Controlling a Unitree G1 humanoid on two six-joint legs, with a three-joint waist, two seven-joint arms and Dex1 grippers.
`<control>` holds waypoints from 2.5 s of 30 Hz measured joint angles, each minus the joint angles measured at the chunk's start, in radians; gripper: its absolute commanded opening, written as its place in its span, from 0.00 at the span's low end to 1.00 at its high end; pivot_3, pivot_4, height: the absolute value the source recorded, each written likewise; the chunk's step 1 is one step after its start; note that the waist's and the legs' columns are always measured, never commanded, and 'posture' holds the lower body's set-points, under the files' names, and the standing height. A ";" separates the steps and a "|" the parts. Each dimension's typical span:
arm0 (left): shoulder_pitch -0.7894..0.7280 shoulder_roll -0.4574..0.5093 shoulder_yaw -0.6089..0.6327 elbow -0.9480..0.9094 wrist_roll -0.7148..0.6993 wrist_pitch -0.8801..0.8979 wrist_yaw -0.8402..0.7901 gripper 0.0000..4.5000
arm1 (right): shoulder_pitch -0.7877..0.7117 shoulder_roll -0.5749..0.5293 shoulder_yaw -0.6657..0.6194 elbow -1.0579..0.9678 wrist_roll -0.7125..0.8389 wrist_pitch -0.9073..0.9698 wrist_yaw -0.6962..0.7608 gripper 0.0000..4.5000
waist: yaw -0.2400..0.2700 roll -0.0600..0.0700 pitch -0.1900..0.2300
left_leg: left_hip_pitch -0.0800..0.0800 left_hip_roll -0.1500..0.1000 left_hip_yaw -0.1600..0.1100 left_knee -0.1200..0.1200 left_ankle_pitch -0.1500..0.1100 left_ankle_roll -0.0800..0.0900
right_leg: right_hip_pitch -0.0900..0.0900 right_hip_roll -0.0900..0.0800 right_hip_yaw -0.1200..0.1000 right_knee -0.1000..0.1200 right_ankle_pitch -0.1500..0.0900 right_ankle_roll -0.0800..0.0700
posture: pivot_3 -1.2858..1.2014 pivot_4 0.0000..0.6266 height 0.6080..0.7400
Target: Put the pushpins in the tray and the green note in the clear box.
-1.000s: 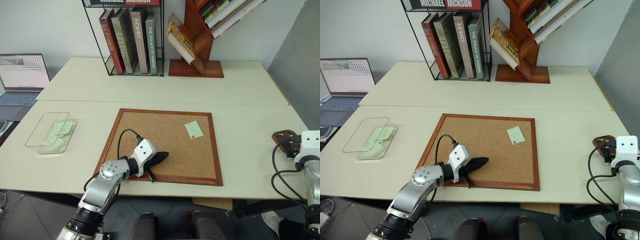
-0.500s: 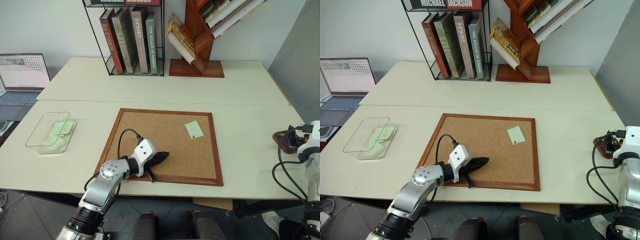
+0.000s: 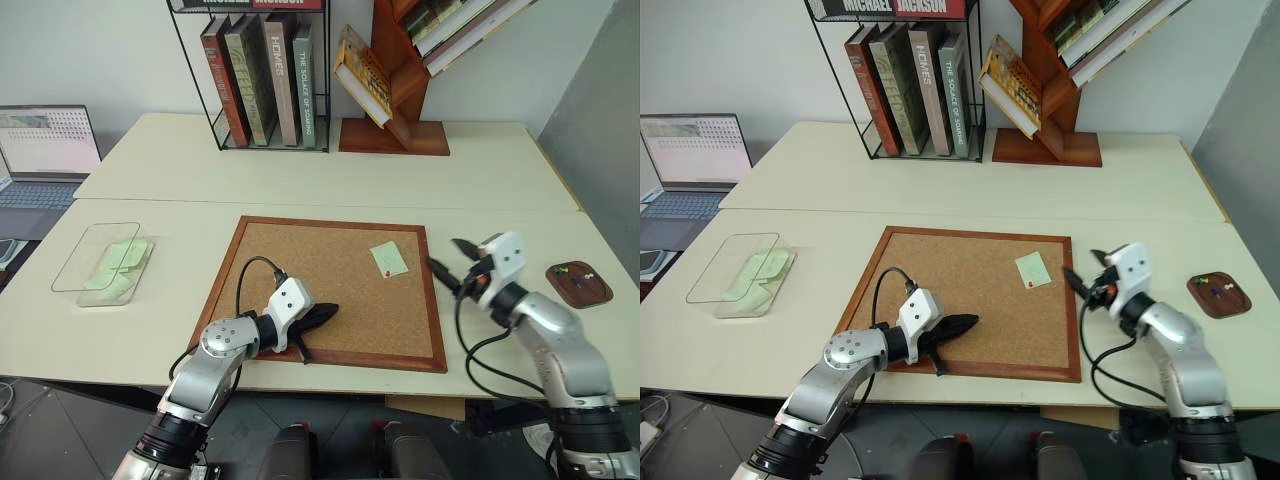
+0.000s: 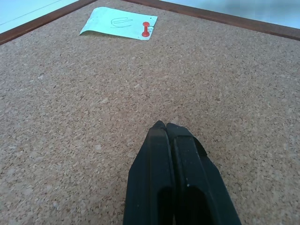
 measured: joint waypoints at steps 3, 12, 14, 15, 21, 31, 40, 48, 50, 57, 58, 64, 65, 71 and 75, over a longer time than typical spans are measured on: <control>0.000 0.001 0.001 -0.001 0.000 0.000 0.000 0.00 | -0.034 0.002 0.054 0.022 -0.024 0.013 0.028 0.81 | -0.002 0.000 0.000 | 0.000 0.000 0.000 0.000 0.000 0.000 | 0.000 0.000 0.000 0.000 0.000 0.000 | 0.52 0.24 1.00; 0.004 0.001 0.000 -0.009 0.000 0.001 0.001 0.00 | -0.083 0.039 0.167 0.134 -0.124 -0.022 0.039 0.81 | -0.001 -0.001 0.000 | 0.000 0.000 0.000 0.000 0.000 0.000 | 0.000 0.000 -0.001 0.000 0.000 0.000 | 0.52 0.24 1.00; 0.006 0.001 0.001 -0.011 0.000 0.002 0.002 0.00 | -0.098 0.050 0.176 0.167 -0.143 -0.032 0.037 0.81 | -0.001 -0.001 0.000 | 0.000 0.000 0.000 0.000 0.000 0.000 | 0.000 0.000 -0.001 0.000 0.000 0.000 | 0.52 0.24 1.00; 0.006 0.001 0.001 -0.011 0.000 0.002 0.003 0.00 | -0.106 0.058 0.176 0.178 -0.152 -0.037 0.035 0.73 | -0.001 -0.001 0.000 | 0.000 0.000 -0.001 0.000 0.000 0.000 | 0.000 0.000 -0.001 0.000 0.000 0.000 | 0.52 0.24 1.00; 0.009 0.001 0.001 -0.015 0.000 0.002 0.003 0.00 | -0.131 0.079 0.178 0.231 -0.201 -0.065 0.011 0.50 | -0.001 -0.001 0.000 | -0.001 0.000 0.000 0.000 0.000 0.000 | 0.000 0.000 -0.001 0.000 0.001 0.002 | 0.52 0.24 1.00; 0.013 0.001 0.001 -0.016 0.000 0.002 0.003 0.00 | -0.135 0.086 0.178 0.240 -0.225 -0.075 0.007 0.06 | -0.001 -0.001 0.000 | -0.001 0.000 0.000 0.000 0.000 0.000 | -0.001 0.000 -0.001 0.000 0.001 0.002 | 0.52 0.24 1.00; 0.016 0.001 0.001 -0.018 0.000 0.002 0.003 0.00 | -0.132 0.086 0.176 0.232 -0.223 -0.084 0.021 0.00 | -0.001 -0.001 0.000 | -0.001 0.000 0.000 0.000 0.000 0.000 | -0.001 0.000 -0.001 0.000 0.001 0.002 | 0.52 0.24 1.00; 0.019 0.001 0.002 -0.019 0.000 0.002 0.005 0.00 | -0.125 0.077 0.173 0.098 -0.197 -0.130 0.074 0.00 | -0.001 -0.001 0.000 | -0.001 0.000 -0.001 -0.001 0.000 0.000 | -0.001 0.000 -0.001 0.000 0.001 0.002 | 0.52 0.24 1.00; 0.014 -0.001 0.002 -0.020 0.000 0.003 0.007 0.00 | -0.125 0.069 0.173 0.085 -0.197 -0.131 0.082 0.00 | -0.001 -0.001 0.001 | -0.001 0.000 -0.001 -0.001 0.000 0.000 | -0.001 0.000 -0.001 -0.001 0.001 0.002 | 0.52 0.24 1.00; 0.011 -0.014 0.034 -0.050 -0.041 0.090 0.022 0.00 | -0.128 0.043 0.171 0.048 -0.194 -0.132 0.100 0.00 | -0.001 -0.004 0.003 | -0.002 0.001 -0.001 0.000 0.000 0.000 | -0.002 0.000 -0.001 0.000 0.001 0.002 | 0.52 0.24 1.00; 0.010 -0.018 0.042 -0.061 -0.060 0.116 0.023 0.00 | -0.129 0.041 0.170 0.046 -0.194 -0.132 0.101 0.00 | -0.001 -0.004 0.003 | -0.002 0.001 -0.001 0.000 0.000 0.000 | -0.002 0.000 -0.001 0.000 0.001 0.002 | 0.52 0.24 1.00; -0.015 -0.034 0.141 -0.127 -0.192 0.290 0.056 0.24 | -0.141 0.038 0.164 0.043 -0.193 -0.132 0.101 0.00 | -0.003 -0.009 0.007 | -0.006 0.001 -0.001 -0.001 0.000 0.000 | -0.006 0.001 -0.002 0.000 0.002 0.003 | 0.52 0.24 1.00; -0.022 -0.040 0.157 -0.140 -0.216 0.317 0.064 0.30 | -0.143 0.038 0.164 0.043 -0.194 -0.132 0.101 0.00 | -0.003 -0.010 0.008 | -0.006 0.001 -0.001 -0.001 0.000 0.000 | -0.006 0.001 -0.002 0.000 0.002 0.004 | 0.52 0.24 1.00; -0.046 -0.064 0.201 -0.163 -0.289 0.399 0.110 0.55 | -0.156 0.038 0.164 0.043 -0.194 -0.138 0.101 0.00 | -0.002 -0.014 0.011 | -0.006 0.001 -0.001 0.000 0.000 0.000 | -0.006 0.001 -0.001 0.001 0.002 0.004 | 0.52 0.24 1.00; -0.057 -0.065 0.196 -0.162 -0.281 0.384 0.115 0.69 | -0.160 0.039 0.163 0.043 -0.194 -0.138 0.102 0.00 | -0.002 -0.015 0.013 | -0.006 0.001 -0.001 0.000 0.000 0.000 | -0.006 0.001 -0.001 0.001 0.002 0.004 | 0.52 0.24 1.00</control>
